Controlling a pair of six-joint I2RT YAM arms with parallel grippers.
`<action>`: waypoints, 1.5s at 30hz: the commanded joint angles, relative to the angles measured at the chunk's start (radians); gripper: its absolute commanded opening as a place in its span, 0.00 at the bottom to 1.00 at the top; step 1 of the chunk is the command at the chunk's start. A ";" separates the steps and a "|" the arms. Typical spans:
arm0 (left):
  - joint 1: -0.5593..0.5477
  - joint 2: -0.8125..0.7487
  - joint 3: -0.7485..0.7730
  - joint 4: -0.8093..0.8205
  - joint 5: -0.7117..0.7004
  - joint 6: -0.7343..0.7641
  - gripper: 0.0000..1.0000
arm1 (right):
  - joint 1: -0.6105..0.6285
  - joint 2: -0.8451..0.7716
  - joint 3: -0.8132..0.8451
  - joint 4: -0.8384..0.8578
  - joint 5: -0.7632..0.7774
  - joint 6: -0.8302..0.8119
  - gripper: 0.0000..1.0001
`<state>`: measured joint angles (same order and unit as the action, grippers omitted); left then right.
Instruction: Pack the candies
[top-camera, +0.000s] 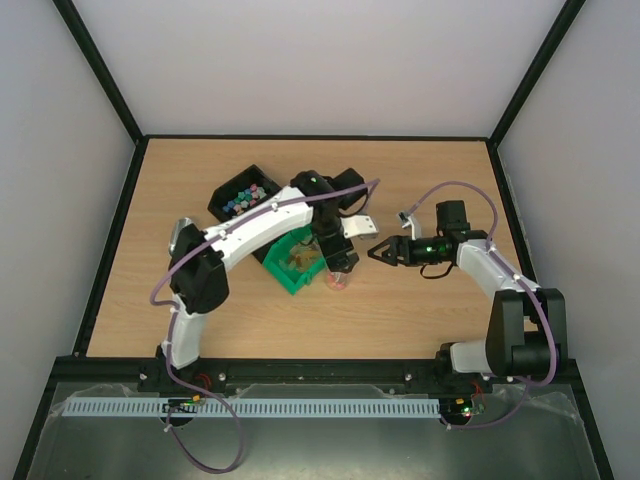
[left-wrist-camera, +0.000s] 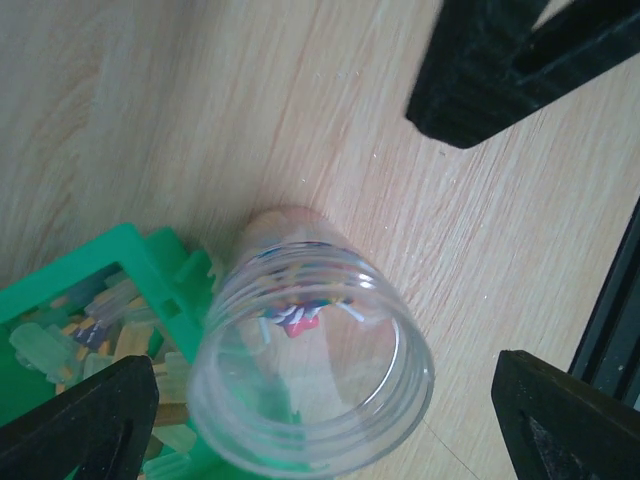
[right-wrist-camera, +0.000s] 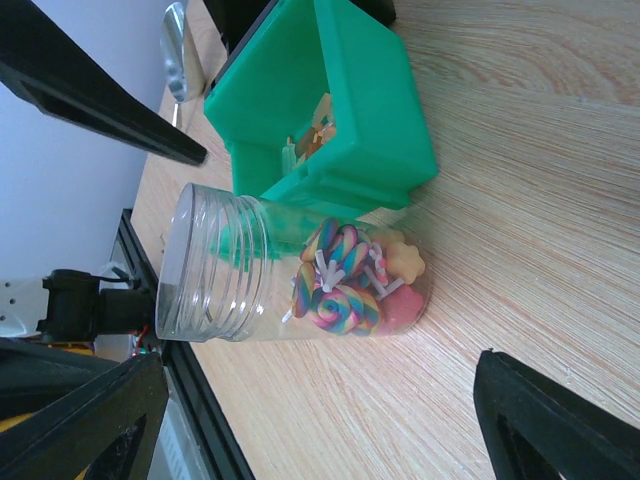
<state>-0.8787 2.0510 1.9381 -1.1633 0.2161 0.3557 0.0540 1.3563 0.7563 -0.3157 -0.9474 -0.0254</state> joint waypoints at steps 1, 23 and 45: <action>0.072 -0.109 0.003 0.028 0.094 -0.015 0.94 | 0.006 0.004 -0.008 -0.010 -0.003 -0.010 0.86; 0.028 -0.253 -0.337 0.391 0.122 0.024 0.31 | 0.007 0.026 -0.002 -0.006 0.006 -0.008 0.76; 0.072 -0.274 -0.357 0.375 0.140 -0.011 0.45 | 0.007 -0.053 0.015 0.021 0.039 -0.079 0.91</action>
<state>-0.8433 1.8095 1.5139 -0.7326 0.3157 0.3676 0.0547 1.3579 0.7563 -0.3077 -0.9318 -0.0460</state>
